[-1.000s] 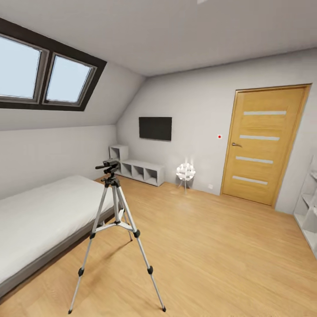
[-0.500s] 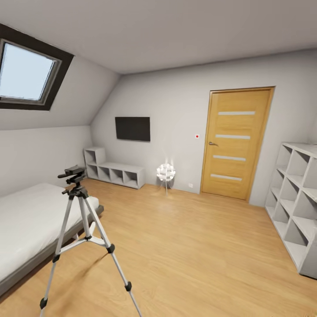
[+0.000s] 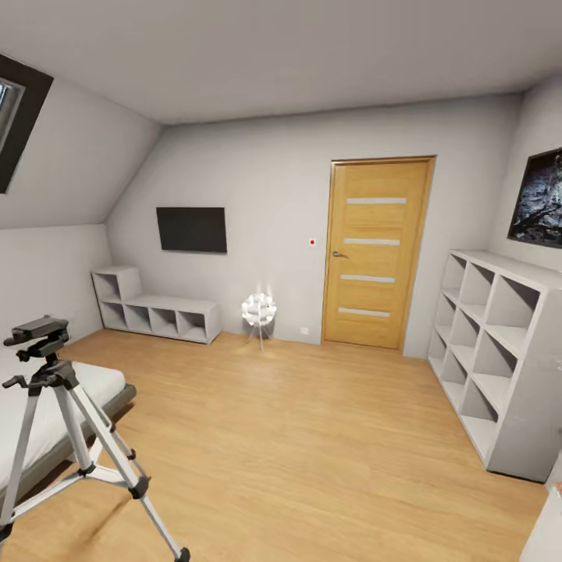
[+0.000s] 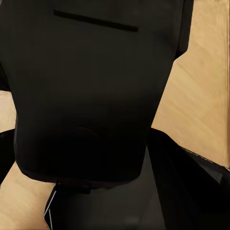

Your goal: Attach the digital camera to the camera tripod in the bedroom.

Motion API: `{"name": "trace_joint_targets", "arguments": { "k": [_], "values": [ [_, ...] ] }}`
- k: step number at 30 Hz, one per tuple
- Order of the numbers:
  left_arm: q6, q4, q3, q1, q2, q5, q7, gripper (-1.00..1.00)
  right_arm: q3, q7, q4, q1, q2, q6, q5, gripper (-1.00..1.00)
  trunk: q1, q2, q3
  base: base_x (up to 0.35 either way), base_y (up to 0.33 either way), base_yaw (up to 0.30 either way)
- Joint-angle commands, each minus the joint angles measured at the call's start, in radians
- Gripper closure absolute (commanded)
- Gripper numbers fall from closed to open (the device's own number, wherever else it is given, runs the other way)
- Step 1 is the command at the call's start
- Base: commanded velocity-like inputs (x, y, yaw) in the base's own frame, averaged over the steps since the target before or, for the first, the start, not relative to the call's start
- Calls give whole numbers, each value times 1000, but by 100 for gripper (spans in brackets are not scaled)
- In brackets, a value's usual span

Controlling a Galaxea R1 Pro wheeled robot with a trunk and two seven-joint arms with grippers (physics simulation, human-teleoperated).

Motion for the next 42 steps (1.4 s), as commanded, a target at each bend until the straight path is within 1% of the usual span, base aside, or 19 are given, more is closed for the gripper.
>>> {"name": "trace_joint_targets", "arguments": {
  "k": [1, 11, 28, 30, 35, 37, 38, 42],
  "values": [
    [-2, -1, -9, 0, 0, 7, 2, 100, -9, 2, 3, -1, 0, -5, 9, -100, 1, -1, 0, 313, -5, -291],
    [-1, -1, -8, 0, 1, 7, 2, 100, -9, 2, 3, -1, -1, -5, 10, -100, 1, -1, 0, 315, -1, -262],
    [0, -1, -8, 0, 2, 7, 2, 100, -4, 2, 3, -2, -2, -5, 17, -100, 1, -1, 0, 320, 0, -25],
    [11, -3, 5, 0, 13, 19, -4, 100, -4, 2, 3, -1, -1, -4, 15, -100, 1, -1, 0, 0, 0, 0],
    [15, -4, 5, 0, 42, 50, -18, 100, -4, 2, 3, -1, 1, -3, 15, -100, 1, -1, 0, 0, 0, 0],
    [4, -6, -3, 0, 32, 61, -24, 100, -3, 2, 3, -1, 4, -3, 15, -100, 1, -1, 0, 0, 0, 0],
    [-1, -7, -7, 0, 26, 55, -27, 100, -3, 2, 3, -1, 6, -3, 16, -100, 1, -1, 0, 0, 0, 0],
    [-6, -8, -12, 0, 3, 33, -3, 100, -3, 2, 3, -1, 8, -2, 16, -100, 1, -1, 0, 24, -72, 0]
  ]
}}
